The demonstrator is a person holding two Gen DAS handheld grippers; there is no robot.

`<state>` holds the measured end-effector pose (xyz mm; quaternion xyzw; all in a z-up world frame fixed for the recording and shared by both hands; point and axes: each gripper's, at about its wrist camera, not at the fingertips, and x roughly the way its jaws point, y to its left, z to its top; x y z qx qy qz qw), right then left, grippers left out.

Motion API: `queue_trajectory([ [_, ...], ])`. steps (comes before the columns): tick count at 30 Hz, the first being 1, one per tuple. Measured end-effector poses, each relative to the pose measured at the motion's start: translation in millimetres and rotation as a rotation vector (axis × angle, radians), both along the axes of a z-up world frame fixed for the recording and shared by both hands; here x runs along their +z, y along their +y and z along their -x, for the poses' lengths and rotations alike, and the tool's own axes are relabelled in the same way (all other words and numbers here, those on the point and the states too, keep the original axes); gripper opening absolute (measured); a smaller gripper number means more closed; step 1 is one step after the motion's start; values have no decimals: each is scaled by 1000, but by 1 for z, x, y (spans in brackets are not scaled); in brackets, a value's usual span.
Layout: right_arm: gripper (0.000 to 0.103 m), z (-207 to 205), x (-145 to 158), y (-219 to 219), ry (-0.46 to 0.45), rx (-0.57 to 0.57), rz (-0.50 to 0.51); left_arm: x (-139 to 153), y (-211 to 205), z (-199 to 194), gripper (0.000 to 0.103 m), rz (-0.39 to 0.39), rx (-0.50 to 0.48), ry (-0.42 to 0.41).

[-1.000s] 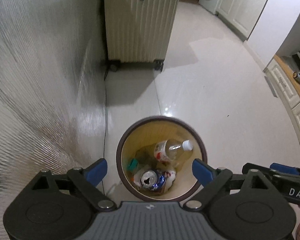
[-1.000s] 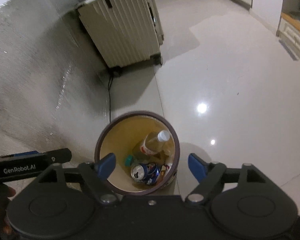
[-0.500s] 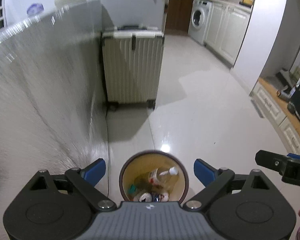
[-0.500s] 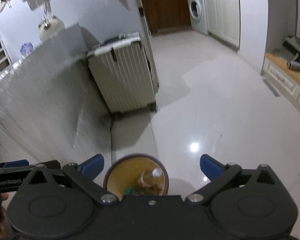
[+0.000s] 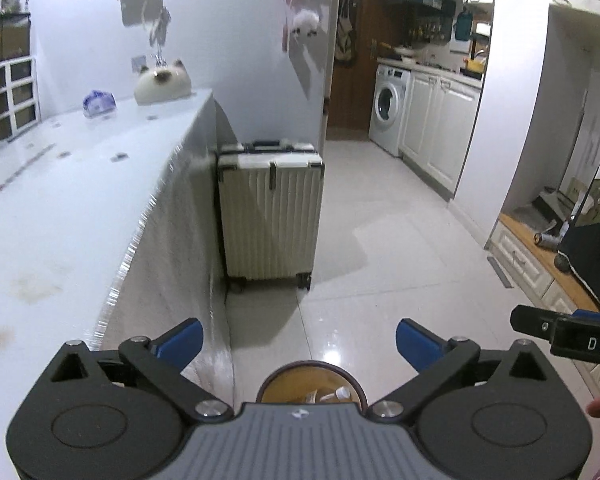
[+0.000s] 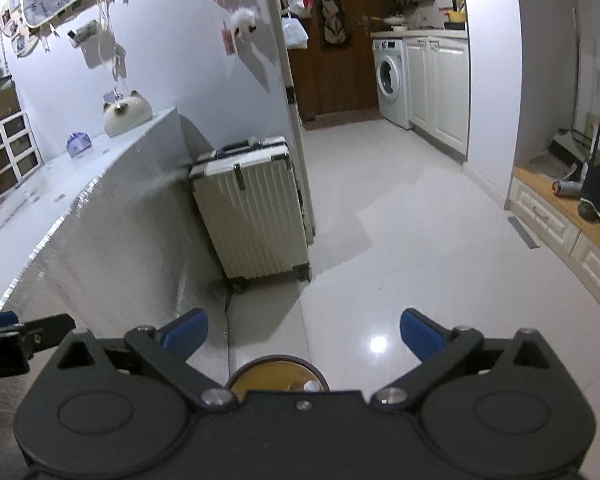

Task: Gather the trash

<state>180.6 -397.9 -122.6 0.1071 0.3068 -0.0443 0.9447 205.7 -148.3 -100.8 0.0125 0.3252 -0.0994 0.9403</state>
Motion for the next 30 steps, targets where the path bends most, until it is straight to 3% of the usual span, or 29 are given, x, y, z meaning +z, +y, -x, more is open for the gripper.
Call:
queue_trajectory([
  [15, 103, 62, 57, 48, -40, 51, 18, 52, 45, 66, 103, -41, 69, -45],
  [18, 103, 72, 66, 57, -40, 61, 39, 55, 49, 77, 103, -61, 88, -17],
  [25, 103, 90, 77, 78, -20, 97, 57, 54, 70, 92, 103, 5, 97, 53],
  [30, 103, 100, 77, 89, 11, 112, 74, 48, 81, 102, 103, -13, 120, 75],
])
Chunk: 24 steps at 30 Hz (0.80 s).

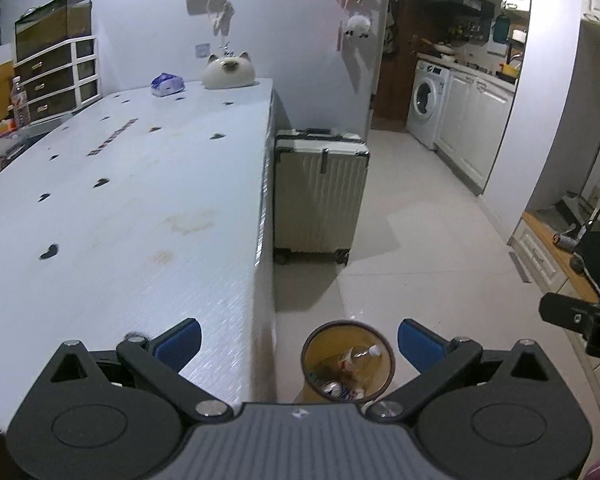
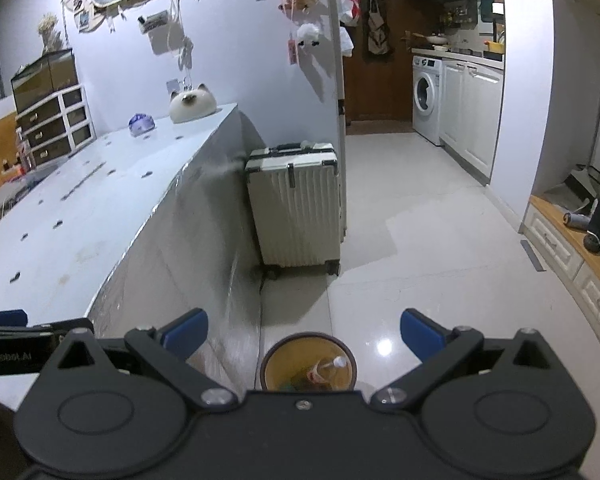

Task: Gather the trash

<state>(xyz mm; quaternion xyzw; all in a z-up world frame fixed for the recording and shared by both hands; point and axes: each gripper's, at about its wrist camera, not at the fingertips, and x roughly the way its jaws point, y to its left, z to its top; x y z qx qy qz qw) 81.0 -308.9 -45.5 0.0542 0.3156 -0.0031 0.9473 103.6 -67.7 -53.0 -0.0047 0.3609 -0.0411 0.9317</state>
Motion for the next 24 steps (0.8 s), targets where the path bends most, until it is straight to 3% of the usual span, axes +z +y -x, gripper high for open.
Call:
queue_trajectory([
  [6, 103, 5, -10, 9, 57, 10, 25, -9, 7, 9, 103, -34, 11, 44],
  [12, 103, 9, -19, 17, 112, 15, 33, -13, 14, 11, 103, -18, 33, 70],
  [24, 103, 11, -27, 22, 156, 2, 37, -14, 7, 12, 103, -28, 20, 86],
])
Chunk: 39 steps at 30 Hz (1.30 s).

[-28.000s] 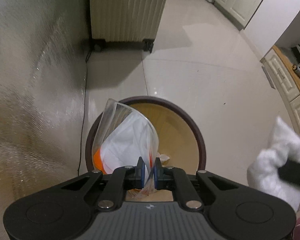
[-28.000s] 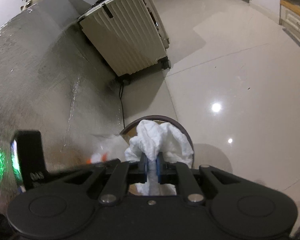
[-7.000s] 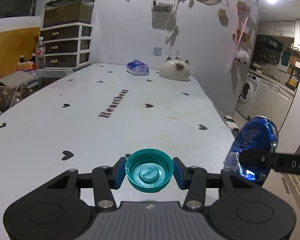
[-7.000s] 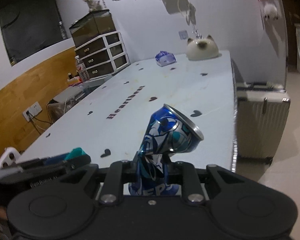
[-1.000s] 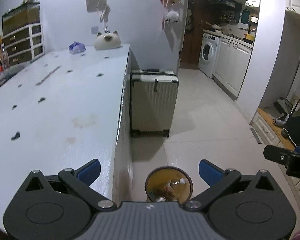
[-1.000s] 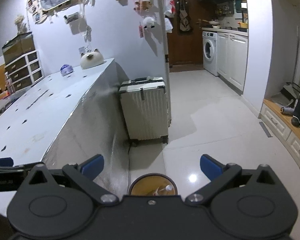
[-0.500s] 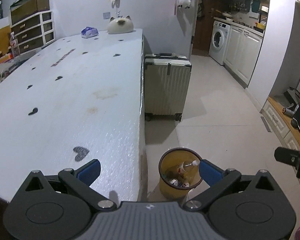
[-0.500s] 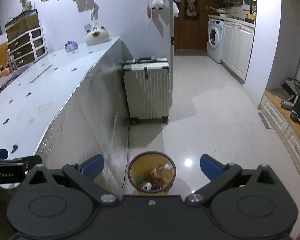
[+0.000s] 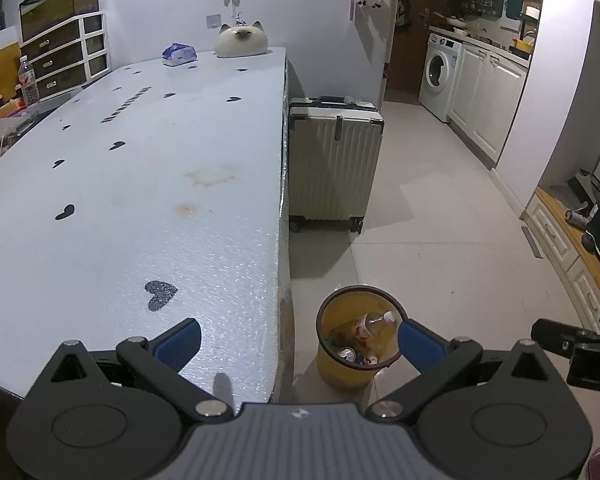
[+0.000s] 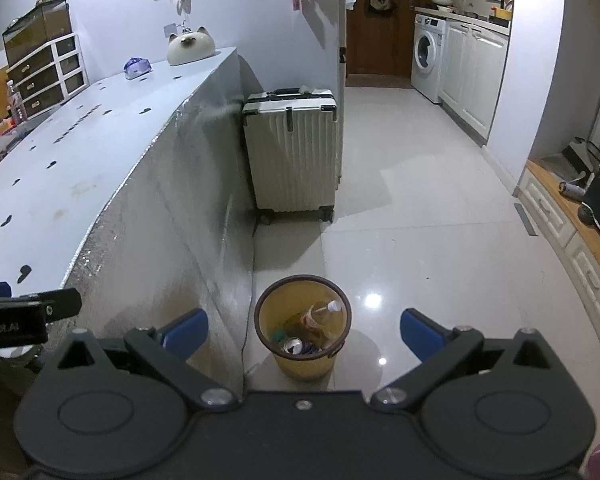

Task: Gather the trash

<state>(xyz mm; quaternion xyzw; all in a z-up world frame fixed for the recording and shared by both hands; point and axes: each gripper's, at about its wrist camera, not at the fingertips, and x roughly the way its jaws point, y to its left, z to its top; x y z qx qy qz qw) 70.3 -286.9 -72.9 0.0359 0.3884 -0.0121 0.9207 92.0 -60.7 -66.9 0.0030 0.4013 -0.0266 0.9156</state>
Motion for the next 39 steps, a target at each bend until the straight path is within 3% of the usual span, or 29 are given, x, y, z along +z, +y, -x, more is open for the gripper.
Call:
queue_trajectory([
  [39, 103, -10, 0, -9, 20, -34, 68, -2, -5, -4, 103, -13, 11, 31],
])
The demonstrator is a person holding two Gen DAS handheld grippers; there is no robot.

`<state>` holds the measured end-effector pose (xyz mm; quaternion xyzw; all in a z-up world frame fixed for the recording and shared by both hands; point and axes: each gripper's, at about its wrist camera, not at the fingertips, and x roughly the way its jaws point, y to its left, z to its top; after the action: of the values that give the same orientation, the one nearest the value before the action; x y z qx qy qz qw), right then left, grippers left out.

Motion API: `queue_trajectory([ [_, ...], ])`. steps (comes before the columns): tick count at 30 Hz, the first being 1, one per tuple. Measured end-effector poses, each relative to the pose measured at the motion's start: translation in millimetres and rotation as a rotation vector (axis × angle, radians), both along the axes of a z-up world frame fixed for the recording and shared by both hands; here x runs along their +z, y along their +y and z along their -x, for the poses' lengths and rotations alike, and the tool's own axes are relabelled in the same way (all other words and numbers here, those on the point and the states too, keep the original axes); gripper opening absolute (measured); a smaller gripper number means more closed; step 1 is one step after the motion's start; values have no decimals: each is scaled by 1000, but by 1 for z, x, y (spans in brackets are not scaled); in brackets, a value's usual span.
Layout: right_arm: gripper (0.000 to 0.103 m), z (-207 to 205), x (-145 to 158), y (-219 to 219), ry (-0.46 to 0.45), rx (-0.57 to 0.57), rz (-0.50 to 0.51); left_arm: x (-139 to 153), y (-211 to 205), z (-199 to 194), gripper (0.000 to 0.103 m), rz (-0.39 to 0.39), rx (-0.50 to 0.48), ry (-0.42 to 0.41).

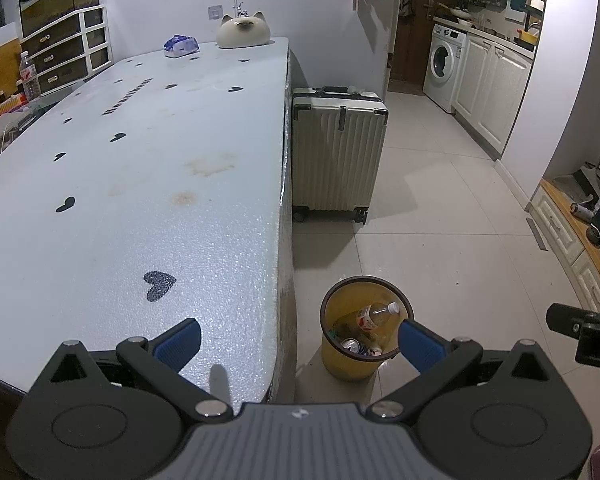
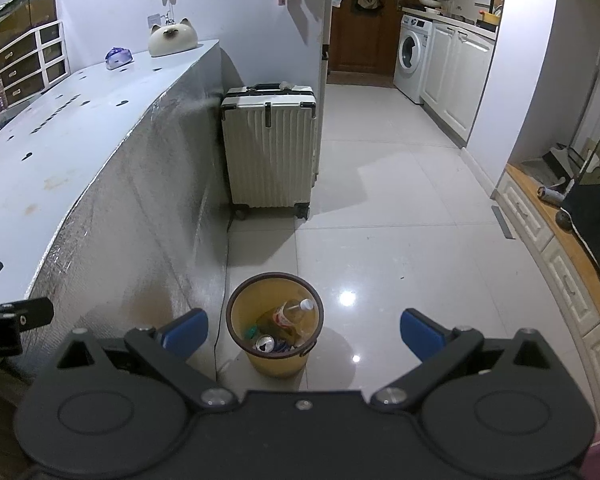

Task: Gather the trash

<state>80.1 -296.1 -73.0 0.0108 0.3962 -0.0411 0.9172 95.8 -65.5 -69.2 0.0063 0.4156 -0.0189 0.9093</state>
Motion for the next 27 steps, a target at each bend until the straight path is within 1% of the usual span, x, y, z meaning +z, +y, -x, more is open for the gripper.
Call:
queue_trajectory([
  [27, 103, 1, 0, 0, 0, 0, -1, 2, 1, 0, 103, 0, 1, -2],
])
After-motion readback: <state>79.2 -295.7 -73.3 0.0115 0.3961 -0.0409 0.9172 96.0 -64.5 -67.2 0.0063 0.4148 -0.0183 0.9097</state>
